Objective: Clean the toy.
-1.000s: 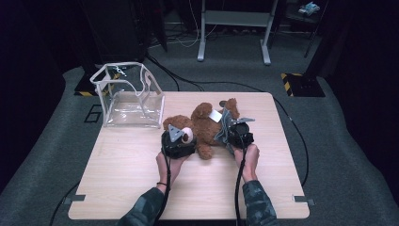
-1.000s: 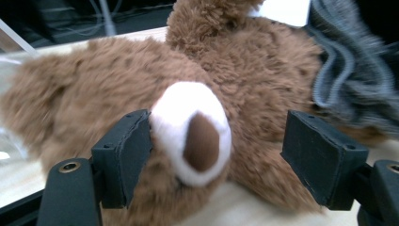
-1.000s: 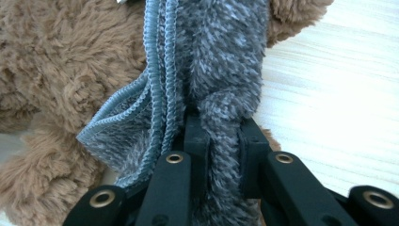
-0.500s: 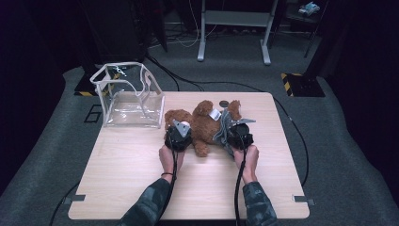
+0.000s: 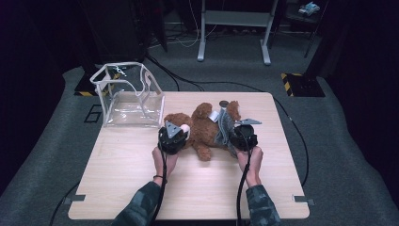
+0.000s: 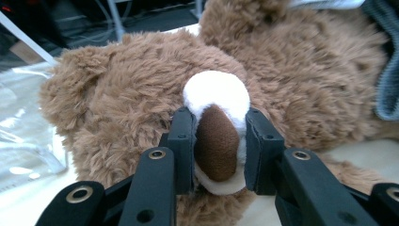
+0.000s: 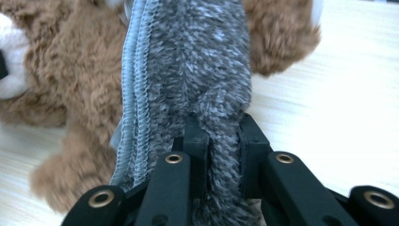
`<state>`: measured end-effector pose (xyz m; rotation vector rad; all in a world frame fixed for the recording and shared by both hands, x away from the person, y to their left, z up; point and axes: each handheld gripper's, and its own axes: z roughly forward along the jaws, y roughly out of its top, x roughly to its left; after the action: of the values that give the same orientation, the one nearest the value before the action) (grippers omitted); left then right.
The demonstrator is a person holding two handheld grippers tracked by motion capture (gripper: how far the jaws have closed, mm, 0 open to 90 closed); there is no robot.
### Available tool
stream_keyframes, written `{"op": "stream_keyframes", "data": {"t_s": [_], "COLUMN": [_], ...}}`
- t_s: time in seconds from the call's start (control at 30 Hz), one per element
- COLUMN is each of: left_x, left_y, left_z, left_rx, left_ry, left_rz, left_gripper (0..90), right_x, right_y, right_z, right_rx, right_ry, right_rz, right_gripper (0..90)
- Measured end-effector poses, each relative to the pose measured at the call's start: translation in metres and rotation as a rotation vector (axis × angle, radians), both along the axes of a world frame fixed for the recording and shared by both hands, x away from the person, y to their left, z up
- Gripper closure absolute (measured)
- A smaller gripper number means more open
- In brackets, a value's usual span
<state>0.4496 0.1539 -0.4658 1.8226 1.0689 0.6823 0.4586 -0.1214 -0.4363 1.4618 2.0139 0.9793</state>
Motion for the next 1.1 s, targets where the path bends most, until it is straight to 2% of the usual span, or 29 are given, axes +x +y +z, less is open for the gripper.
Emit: {"op": "stream_keyframes", "data": {"t_s": [0.03,0.1,0.2,0.23,0.27,0.37,0.4,0.5,0.53,0.6,0.67,0.73,0.8,0.87,0.97,1.03,1.07,1.1], "left_x": [0.0,-0.006,-0.013,-0.014,-0.015,-0.016,-0.015,-0.009,-0.007,-0.008,-0.013,-0.02,-0.026,-0.029,-0.025,-0.02,-0.018,-0.016], "left_y": [0.0,0.006,0.017,0.022,0.025,0.03,0.029,0.026,0.027,0.028,0.029,0.031,0.036,0.043,0.052,0.056,0.056,0.057], "left_z": [0.0,0.004,0.009,0.01,0.011,0.014,0.015,0.013,0.011,0.011,0.011,0.008,0.001,-0.009,-0.024,-0.032,-0.035,-0.039], "left_rx": [0.0,-0.016,-0.05,-0.055,-0.083,-0.1,-0.095,-0.055,-0.078,-0.08,-0.058,-0.045,-0.014,-0.019,-0.033,-0.046,-0.05,-0.057], "left_ry": [0.0,0.019,0.059,0.079,0.095,0.123,0.134,0.137,0.126,0.112,0.084,0.076,0.073,0.093,0.147,0.182,0.185,0.186], "left_rz": [0.0,-0.031,-0.068,-0.086,-0.089,-0.102,-0.104,-0.084,-0.078,-0.075,-0.064,-0.062,-0.05,-0.034,-0.007,-0.012,-0.008,-0.025], "left_gripper": [68.3,68.3,68.4,68.4,68.4,68.2,67.9,63.2,60.3,55.6,51.5,43.5,37.7,33.4,26.9,27.5,28.7,31.4], "right_x": [0.0,-0.003,-0.008,-0.01,-0.011,-0.01,-0.007,0.009,0.014,0.022,0.026,0.028,0.031,0.034,0.038,0.039,0.039,0.041], "right_y": [0.0,0.001,0.006,0.009,0.012,0.027,0.034,0.049,0.051,0.051,0.05,0.049,0.049,0.047,0.046,0.046,0.045,0.043], "right_z": [0.0,0.006,0.017,0.022,0.027,0.037,0.036,0.026,0.021,0.015,0.012,0.009,0.005,0.002,0.0,-0.001,-0.002,-0.003], "right_rx": [0.0,-0.008,-0.007,-0.009,-0.016,-0.037,-0.04,-0.09,-0.091,-0.108,-0.099,-0.127,-0.137,-0.149,-0.17,-0.177,-0.171,-0.168], "right_ry": [0.0,-0.013,-0.037,-0.043,-0.058,-0.062,-0.051,0.006,0.014,0.02,0.031,0.033,0.04,0.04,0.041,0.04,0.047,0.046], "right_rz": [0.0,0.011,0.02,0.027,0.038,0.066,0.065,0.049,0.036,0.029,0.022,0.013,0.002,-0.004,-0.011,-0.009,-0.018,-0.016], "right_gripper": [77.6,77.5,77.5,77.5,77.5,77.5,77.6,78.2,78.5,78.9,79.3,79.4,79.4,79.4,79.4,79.4,79.4,79.4]}}
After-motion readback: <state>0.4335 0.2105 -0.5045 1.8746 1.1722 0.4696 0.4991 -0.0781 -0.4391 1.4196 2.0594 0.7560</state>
